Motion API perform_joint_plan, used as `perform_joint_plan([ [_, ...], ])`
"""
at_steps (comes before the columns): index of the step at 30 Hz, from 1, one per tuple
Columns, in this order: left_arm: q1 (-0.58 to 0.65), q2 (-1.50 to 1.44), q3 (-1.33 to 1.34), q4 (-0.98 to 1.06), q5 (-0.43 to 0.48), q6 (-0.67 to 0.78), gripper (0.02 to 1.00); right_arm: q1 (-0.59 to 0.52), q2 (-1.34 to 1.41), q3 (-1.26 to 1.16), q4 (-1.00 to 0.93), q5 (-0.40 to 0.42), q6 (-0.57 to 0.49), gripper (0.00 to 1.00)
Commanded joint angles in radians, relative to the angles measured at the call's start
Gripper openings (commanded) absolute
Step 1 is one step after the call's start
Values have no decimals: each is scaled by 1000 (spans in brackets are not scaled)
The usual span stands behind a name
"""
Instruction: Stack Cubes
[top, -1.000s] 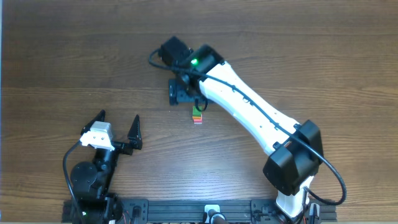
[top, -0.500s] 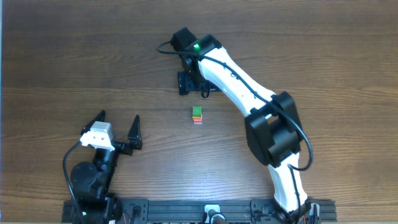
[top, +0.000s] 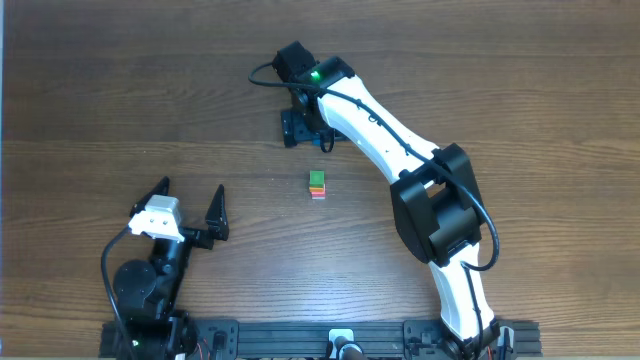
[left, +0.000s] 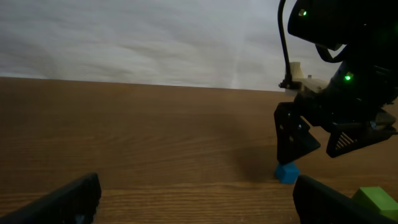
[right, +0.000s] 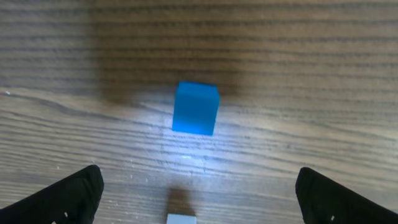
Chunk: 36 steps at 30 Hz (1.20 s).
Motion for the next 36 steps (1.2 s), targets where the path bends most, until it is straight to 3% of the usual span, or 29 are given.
perform_joint_plan([
  [1, -5, -5, -6, 0, -1, 14, 998, -22, 24, 35, 8, -2, -23, 991],
  [13, -5, -5, -6, -1, -2, 14, 1000, -33, 145, 155, -90, -10, -34, 991],
  [36, -5, -5, -6, -1, -1, 14, 998, -48, 186, 154, -38, -43, -37, 974],
])
